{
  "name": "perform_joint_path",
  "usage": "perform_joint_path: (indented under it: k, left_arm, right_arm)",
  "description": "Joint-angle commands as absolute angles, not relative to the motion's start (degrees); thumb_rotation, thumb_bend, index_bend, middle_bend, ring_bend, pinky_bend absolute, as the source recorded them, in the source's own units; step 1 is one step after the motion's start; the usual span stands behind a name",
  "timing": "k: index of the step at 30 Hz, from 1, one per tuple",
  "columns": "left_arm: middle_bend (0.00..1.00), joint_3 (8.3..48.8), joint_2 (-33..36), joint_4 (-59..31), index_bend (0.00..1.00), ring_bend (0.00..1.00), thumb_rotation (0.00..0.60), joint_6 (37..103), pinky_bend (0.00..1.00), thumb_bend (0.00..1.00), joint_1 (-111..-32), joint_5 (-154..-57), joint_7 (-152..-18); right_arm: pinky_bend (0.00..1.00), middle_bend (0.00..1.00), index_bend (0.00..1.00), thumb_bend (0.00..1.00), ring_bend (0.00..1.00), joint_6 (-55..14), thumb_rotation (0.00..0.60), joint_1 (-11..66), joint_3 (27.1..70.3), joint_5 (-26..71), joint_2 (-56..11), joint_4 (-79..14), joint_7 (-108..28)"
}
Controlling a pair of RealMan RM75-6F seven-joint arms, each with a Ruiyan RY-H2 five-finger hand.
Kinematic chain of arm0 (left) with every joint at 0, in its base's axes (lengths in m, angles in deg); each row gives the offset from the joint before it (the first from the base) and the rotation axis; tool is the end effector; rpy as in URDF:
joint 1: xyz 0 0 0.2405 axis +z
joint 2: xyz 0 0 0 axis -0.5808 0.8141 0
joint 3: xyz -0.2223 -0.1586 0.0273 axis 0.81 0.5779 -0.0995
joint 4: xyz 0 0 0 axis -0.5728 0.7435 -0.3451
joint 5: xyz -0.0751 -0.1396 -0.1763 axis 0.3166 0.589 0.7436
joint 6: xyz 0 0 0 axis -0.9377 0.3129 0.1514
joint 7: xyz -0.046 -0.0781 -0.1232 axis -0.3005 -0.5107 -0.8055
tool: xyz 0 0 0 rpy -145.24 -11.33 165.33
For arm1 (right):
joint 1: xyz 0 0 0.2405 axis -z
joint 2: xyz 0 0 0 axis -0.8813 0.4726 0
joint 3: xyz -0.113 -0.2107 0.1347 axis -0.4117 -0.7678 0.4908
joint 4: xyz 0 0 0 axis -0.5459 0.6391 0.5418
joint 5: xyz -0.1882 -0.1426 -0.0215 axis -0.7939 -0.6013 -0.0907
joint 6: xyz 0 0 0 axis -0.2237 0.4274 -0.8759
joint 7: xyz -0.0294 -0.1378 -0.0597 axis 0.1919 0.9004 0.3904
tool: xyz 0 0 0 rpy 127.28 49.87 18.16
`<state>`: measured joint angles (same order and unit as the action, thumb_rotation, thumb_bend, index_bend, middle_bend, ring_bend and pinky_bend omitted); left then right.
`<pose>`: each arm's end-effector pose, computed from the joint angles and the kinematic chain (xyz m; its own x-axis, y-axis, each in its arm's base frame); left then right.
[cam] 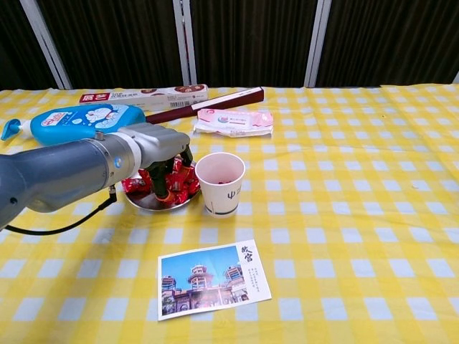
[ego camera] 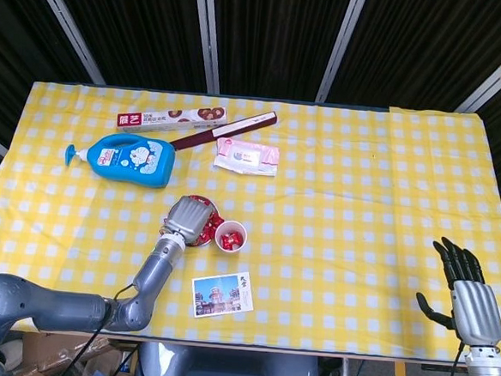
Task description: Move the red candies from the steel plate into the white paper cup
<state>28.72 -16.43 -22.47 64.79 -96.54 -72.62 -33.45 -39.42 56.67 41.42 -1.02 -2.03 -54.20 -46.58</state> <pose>-0.0912 0.3815 -0.1175 0.6942 0.3163 0.6466 0.7187 -0.3551 -0.5979 -0.3257 -0.1944 0.1379 0.2203 -0.0489 0.9742 -0.9754 -0.0208 0.2195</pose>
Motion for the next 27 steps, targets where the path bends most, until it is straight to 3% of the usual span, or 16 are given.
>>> perform_joint_path:
  k: [1,18,27]
  left_arm:
    - [0.92,28.5,-15.7,-23.1,0.64,0.97,0.6,65.4,0.97,0.4,-96.0,-74.2,-34.1]
    - [0.92,31.2,-4.4,-34.4,0.66,0.97,0.6,69.7,0.97,0.42,-93.2,-77.4,-36.9]
    - [0.92,33.3,-5.1,-38.0,0.66,0.97,0.6,69.6,0.97,0.42,-95.6,-78.1,-36.4]
  right_arm:
    - [0.0,0.0,0.0,0.39,0.0,-39.4,0.6,56.7,41.4,-1.0,-2.0,-54.3,-46.7]
    - [0.0,0.0,0.0,0.39,0.0,-39.6,0.6,56.8,41.3,-1.2,-2.2,-54.4,-46.0]
    - [0.0,0.0,0.0,0.39,0.0,-39.6,0.6,56.8,41.3,-1.0,-2.3,-54.5,-45.9]
